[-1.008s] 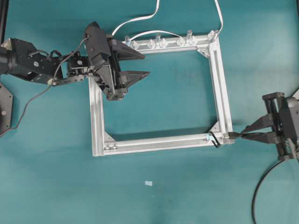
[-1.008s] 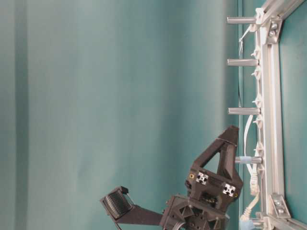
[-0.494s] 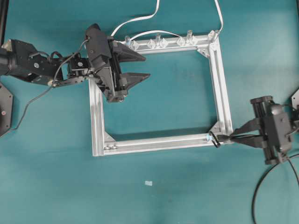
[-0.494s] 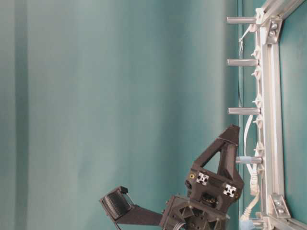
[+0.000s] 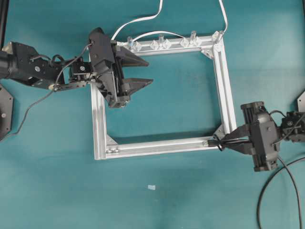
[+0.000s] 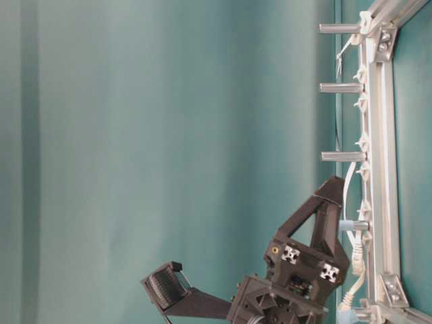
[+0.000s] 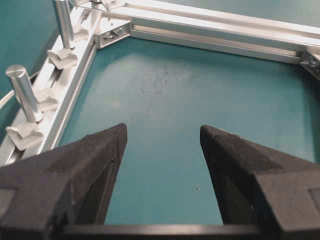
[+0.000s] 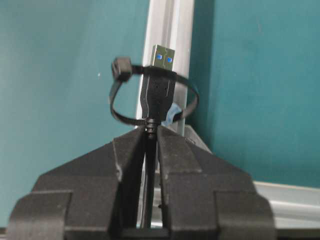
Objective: Insert the wire through the string loop located on the right side.
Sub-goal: 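Push the USB plug through the black zip-tie loop with the right gripper, then move the left gripper to the plug and grasp it beyond the loop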
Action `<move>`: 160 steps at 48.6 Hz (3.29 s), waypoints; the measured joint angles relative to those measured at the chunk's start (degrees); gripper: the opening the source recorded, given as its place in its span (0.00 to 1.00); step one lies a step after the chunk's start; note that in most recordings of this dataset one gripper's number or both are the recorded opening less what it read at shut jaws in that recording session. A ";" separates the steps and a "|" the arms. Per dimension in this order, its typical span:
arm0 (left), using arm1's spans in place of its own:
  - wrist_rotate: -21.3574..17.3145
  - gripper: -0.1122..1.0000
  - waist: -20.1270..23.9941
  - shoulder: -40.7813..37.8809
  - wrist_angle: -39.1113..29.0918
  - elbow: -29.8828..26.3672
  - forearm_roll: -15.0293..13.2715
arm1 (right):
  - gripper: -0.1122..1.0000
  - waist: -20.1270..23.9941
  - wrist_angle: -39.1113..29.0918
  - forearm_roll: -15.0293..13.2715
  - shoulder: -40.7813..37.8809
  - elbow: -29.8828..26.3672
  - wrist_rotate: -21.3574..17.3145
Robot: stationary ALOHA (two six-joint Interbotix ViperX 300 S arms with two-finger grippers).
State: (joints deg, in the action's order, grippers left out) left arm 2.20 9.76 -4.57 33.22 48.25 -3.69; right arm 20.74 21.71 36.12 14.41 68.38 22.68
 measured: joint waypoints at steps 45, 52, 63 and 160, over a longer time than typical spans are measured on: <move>12.04 0.69 -13.45 2.99 -7.12 -0.09 0.09 | 0.20 -0.53 0.70 -0.26 -0.26 -0.62 0.00; 15.64 0.70 -17.23 3.96 -8.44 -0.18 0.00 | 0.20 -0.53 0.70 -0.26 -0.18 -0.62 0.00; 19.16 0.69 -21.09 4.04 -8.88 -1.49 0.00 | 0.20 -0.44 0.70 -0.26 -0.26 -0.62 0.00; 10.81 0.69 -16.79 -23.99 -10.28 -32.26 0.18 | 0.20 -0.53 1.76 -0.35 -0.26 -0.35 -0.09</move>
State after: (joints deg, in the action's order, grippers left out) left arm 13.01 -7.03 -28.56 22.94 16.00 -3.52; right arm 20.21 23.47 35.77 14.15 68.03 22.59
